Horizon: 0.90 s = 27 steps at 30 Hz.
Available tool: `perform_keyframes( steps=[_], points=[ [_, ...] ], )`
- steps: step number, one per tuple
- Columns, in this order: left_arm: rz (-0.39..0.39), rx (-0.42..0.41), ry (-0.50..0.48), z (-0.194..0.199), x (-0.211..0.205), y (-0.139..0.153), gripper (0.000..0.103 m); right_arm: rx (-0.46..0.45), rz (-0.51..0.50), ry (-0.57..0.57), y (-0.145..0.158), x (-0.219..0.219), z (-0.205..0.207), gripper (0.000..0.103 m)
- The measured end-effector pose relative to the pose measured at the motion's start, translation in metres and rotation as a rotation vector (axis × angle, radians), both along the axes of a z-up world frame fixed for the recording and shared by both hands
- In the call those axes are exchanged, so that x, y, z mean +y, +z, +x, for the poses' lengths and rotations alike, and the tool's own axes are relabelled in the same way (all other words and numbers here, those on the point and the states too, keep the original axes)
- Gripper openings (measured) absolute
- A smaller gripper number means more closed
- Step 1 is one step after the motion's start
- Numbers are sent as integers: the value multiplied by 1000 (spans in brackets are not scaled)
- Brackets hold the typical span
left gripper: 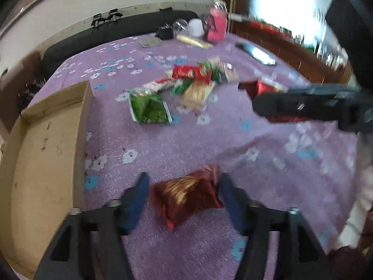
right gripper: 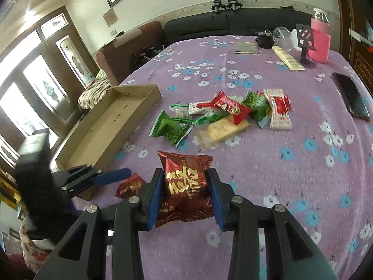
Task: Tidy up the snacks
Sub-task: 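Grasp a red foil candy packet with the left gripper, then carry both red candy packets to the cardboard tray and release them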
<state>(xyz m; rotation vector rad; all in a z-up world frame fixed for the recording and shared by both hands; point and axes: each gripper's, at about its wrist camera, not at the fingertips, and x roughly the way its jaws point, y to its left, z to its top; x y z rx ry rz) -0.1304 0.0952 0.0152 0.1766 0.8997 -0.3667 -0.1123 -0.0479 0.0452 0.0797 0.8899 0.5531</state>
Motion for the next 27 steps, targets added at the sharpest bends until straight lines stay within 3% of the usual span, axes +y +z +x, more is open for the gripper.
perform_keyframes(
  steps=[3,5,11,15,21,27],
  points=[
    [51,7,-25,-3,-6,-5,70,7,24,12,-3,0,-2,37],
    [32,19,-24,-2,-7,-5,50,13,35,21,-6,1,-3,37],
    [-70,17,49,-4,4,5,33,7,46,40,-7,1,-8,37],
    [-201,8,82,-10,26,25,32,-3,52,51,-2,5,-10,37],
    [-324,-42,187,-23,79,50,32,-12,57,123,6,41,-13,37],
    [-332,-111,372,-39,146,59,32,-14,43,234,9,103,-14,37]
  ],
)
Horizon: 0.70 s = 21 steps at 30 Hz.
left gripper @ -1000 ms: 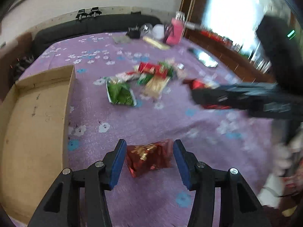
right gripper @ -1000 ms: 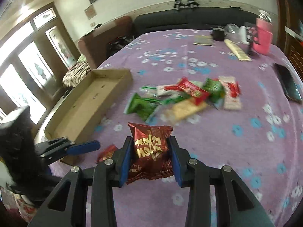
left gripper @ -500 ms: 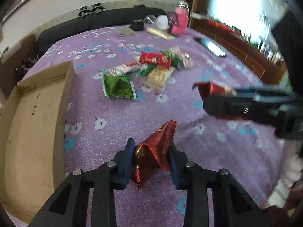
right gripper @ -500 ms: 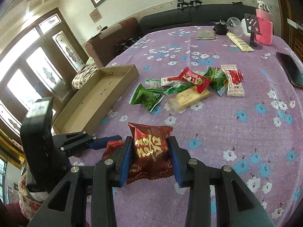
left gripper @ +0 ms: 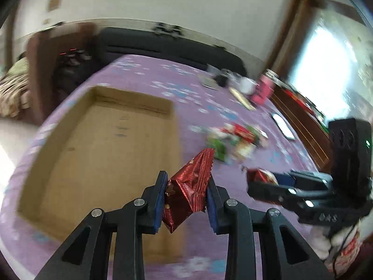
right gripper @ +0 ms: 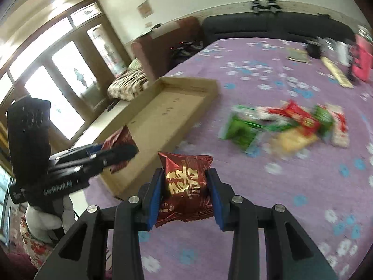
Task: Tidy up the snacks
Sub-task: 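Carry both red candy packets to the cardboard tray and release them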
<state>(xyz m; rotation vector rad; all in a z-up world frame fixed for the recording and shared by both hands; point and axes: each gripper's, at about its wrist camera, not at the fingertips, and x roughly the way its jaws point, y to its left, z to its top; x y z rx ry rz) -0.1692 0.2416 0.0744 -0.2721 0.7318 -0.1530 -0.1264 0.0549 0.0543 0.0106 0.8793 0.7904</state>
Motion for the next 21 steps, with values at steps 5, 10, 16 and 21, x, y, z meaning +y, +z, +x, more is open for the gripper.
perform_keyframes(
  steps=[5,10,16,21],
  points=[
    [2,35,167,-7,51,-14,32,-5,-41,93,-4,58,-1,37],
    [-16,60,279,-11,87,-28,33,-10,-102,153,-17,109,-1,37],
    [-73,33,308,-18,103,-32,44,-19,-164,180,-34,142,-1,37],
    [-91,2,322,-24,110,-27,56,-28,-170,160,-38,145,-1,38]
  ],
)
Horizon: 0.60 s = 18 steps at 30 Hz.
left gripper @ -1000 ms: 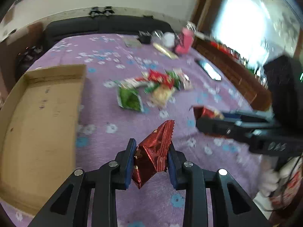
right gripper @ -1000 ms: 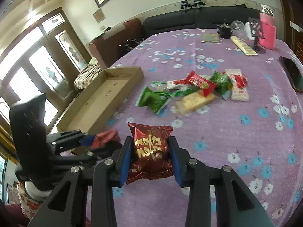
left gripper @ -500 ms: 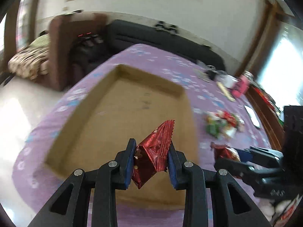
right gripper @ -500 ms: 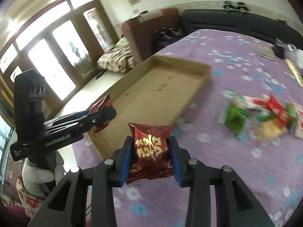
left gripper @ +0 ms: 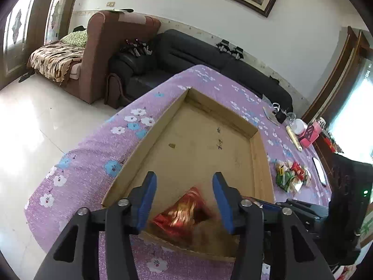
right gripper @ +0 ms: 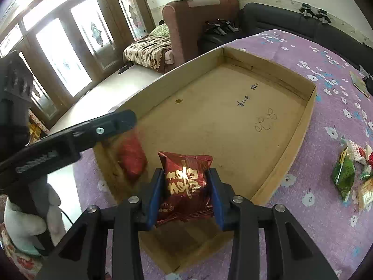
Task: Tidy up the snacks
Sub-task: 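Carry both red candy packets to the cardboard tray and release them, then grasp the green packet with the left gripper while the right grasps a red sausage pack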
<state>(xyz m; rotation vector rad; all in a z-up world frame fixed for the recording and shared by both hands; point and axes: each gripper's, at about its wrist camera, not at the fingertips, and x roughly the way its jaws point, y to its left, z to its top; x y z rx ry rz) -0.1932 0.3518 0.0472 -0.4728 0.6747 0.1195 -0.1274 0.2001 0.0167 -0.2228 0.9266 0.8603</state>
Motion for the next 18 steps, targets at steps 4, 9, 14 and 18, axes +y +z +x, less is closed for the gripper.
perform_keyframes(
  steps=[4,9,14,18],
  points=[
    [-21,-28,16,-4,2,6,61,0,23,-12,3,-5,-2,47],
    [-46,-54,30,-8,1,12,64,17,-14,-9,-2,-9,-6,55],
    [-37,-68,18,-9,-10,19,65,-68,-134,-16,-6,-6,-13,54],
    [-31,-88,-5,-9,-17,27,68,-85,-151,-30,-7,-17,-12,54]
  ],
)
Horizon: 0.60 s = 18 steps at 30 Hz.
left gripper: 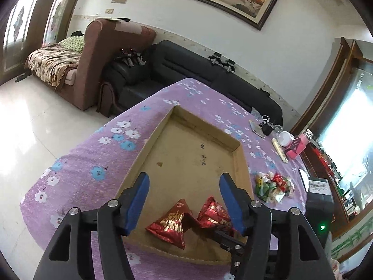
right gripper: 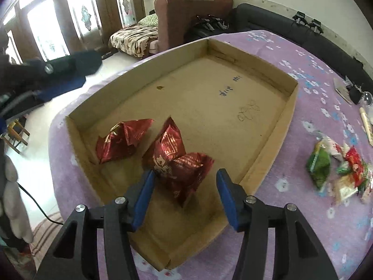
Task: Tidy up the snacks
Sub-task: 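Grasp the green packet with the left gripper while the right grasps a red sausage pack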
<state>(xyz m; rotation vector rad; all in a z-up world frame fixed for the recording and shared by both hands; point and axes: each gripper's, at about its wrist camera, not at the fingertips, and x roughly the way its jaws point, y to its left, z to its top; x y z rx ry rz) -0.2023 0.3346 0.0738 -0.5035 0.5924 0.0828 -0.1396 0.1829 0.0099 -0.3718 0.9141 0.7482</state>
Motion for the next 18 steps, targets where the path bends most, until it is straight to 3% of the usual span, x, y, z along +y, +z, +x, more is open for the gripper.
perform_keyframes(
  steps=[2,4,7,13,18],
  points=[
    [-1,-10,-30,2,-8,4,70,34,59,-7,4,-12,4,54],
    [10,-8,-62,6,-18,7,70,69,181,-34,19,-38,12,54],
    [36,-5,-120,13,-36,12,70,32,265,-129,39,-90,27,55],
    [73,8,-239,32,-79,9,74,19,253,-447,28,-211,82,59],
    [86,57,-315,51,-114,-1,74,-33,238,-505,23,-252,103,59]
  ],
)
